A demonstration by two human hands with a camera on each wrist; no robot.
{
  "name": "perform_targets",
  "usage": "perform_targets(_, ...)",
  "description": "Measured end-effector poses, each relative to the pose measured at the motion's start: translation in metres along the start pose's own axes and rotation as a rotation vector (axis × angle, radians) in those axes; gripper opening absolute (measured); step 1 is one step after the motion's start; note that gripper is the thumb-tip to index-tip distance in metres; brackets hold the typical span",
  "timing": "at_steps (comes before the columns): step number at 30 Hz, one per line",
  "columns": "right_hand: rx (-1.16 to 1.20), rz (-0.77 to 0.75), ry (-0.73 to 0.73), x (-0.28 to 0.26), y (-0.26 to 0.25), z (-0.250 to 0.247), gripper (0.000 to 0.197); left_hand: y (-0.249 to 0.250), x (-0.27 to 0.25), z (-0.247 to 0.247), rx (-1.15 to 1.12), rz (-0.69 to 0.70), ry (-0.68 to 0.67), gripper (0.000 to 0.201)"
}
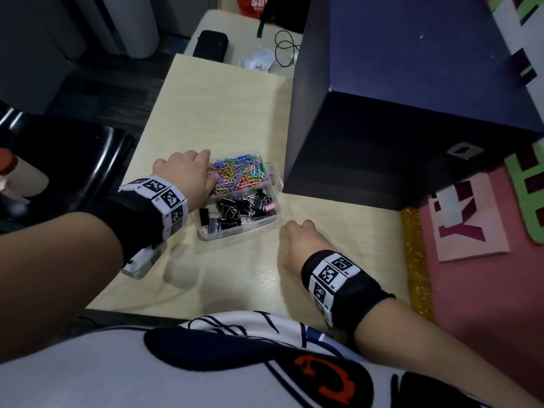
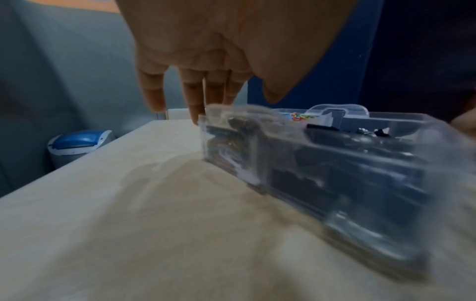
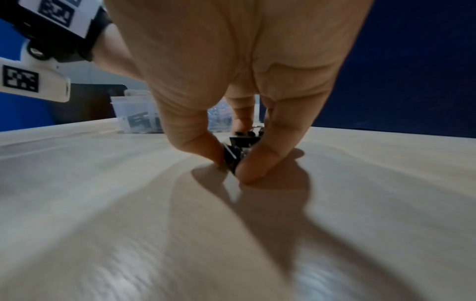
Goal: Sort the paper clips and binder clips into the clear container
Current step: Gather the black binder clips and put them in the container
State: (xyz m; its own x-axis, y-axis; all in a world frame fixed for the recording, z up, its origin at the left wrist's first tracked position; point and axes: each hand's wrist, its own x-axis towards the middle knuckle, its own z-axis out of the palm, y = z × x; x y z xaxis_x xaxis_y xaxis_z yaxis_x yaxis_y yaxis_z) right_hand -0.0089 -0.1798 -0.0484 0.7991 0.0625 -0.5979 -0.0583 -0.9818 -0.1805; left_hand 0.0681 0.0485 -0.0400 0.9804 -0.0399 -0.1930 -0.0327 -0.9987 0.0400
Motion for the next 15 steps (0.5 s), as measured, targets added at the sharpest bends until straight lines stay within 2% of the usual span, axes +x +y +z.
perform_targets(3,0.012,0.044,0.027,0.005,0.010,0.000,0.033,0.000,0.002,-0.003,0.076,0.004,-0.019,0.043)
perform_targets(6,0.072,0.096,0.034,0.007,0.018,-0.004,0.035,-0.005,0.001,0.000,0.045,0.063,-0.048,0.037)
perform_targets(11,0.256,0.128,0.136,0.008,0.029,-0.020,0.016,-0.004,-0.011,0.004,-0.045,0.135,-0.146,0.030)
perform_targets(15,0.531,0.088,0.276,0.004,0.023,-0.032,0.020,0.000,-0.019,0.007,-0.166,0.130,-0.200,0.025)
